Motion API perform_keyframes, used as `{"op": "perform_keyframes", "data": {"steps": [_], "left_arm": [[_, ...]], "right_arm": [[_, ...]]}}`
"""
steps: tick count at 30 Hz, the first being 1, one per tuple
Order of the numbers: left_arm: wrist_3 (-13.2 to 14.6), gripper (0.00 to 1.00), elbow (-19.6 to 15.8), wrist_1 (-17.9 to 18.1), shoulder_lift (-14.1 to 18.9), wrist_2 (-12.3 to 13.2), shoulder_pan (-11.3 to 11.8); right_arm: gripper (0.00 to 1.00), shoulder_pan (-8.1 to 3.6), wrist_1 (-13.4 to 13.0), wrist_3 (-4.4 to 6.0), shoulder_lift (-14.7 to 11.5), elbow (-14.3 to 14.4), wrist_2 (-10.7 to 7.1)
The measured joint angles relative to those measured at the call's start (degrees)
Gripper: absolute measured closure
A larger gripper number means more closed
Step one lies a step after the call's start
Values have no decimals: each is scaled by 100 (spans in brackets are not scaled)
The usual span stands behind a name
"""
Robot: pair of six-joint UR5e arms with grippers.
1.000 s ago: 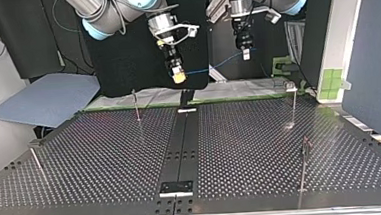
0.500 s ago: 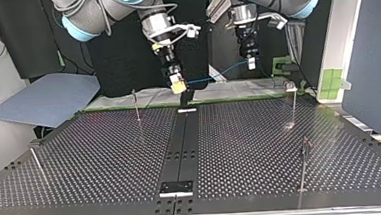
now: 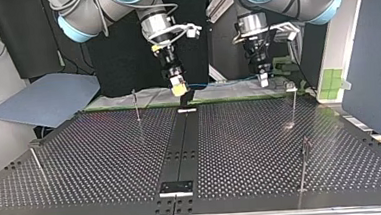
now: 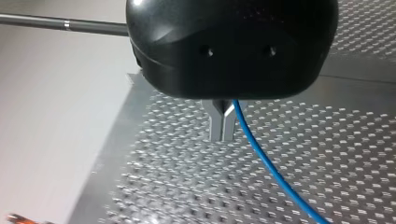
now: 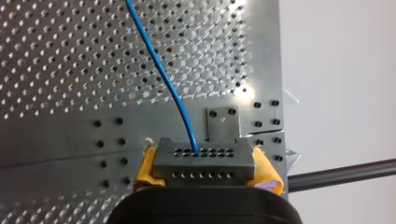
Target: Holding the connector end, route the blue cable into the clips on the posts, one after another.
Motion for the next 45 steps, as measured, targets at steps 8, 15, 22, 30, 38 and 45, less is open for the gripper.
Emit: {"op": "perform_keyframes", "data": {"steps": [8, 15, 22, 30, 38, 45], "left_arm": [[0, 100, 409, -409, 408, 33, 167], [10, 100, 774, -775, 572, 173, 347], [40, 100, 981, -1090, 574, 448, 571], [61, 100, 1001, -1502, 576, 856, 974], [6, 100, 1047, -1935, 564, 1251, 1407], [-128, 100, 1276, -2254, 542, 1427, 1659]], "right_arm": [[100, -27, 35, 190, 62, -274, -223], [100, -50, 112, 294, 309, -556, -381], [100, -25, 338, 291, 341, -897, -430], [100, 42, 603, 249, 343, -1317, -489], [100, 68, 679, 276, 347, -1598, -526], [100, 50, 682, 356, 358, -1618, -522]]}}
